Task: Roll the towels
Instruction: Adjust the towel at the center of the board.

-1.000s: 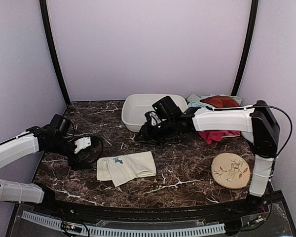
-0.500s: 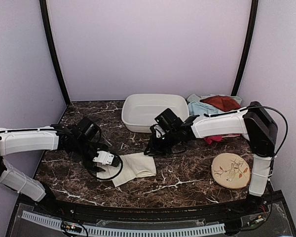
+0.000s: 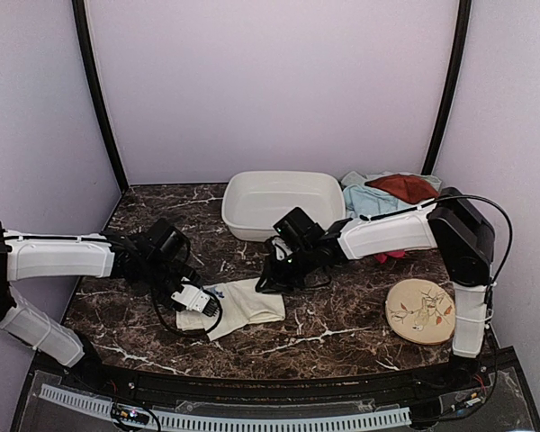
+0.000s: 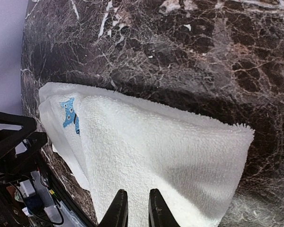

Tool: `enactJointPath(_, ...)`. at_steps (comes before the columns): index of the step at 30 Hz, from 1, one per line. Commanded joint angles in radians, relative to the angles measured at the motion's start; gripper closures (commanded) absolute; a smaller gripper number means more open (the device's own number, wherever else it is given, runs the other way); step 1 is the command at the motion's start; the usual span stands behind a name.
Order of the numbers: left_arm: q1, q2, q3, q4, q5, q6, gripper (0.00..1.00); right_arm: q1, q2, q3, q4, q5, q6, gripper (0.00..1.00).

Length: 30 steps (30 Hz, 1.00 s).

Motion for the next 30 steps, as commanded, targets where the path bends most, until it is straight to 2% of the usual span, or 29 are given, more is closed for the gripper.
enactJointPath(1,-0.015,0.011,-0.024,0.037,-0.017,0.053,0.55,0.008,0.014,0.025,0.042,-0.010,0.005,0.83)
enactJointPath(15,-0.025,0.024,-0.063,0.075,-0.046,0.084,0.73,0.014,0.047,-0.003,0.092,-0.029,0.026,0.89)
enactJointPath(23,-0.025,0.008,-0.101,0.194,-0.045,0.086,0.83,0.019,0.053,-0.025,0.112,-0.030,0.033,0.90)
enactJointPath(30,-0.025,-0.023,-0.080,0.176,-0.051,0.008,0.93,0.020,0.062,-0.040,0.119,-0.027,0.034,0.90)
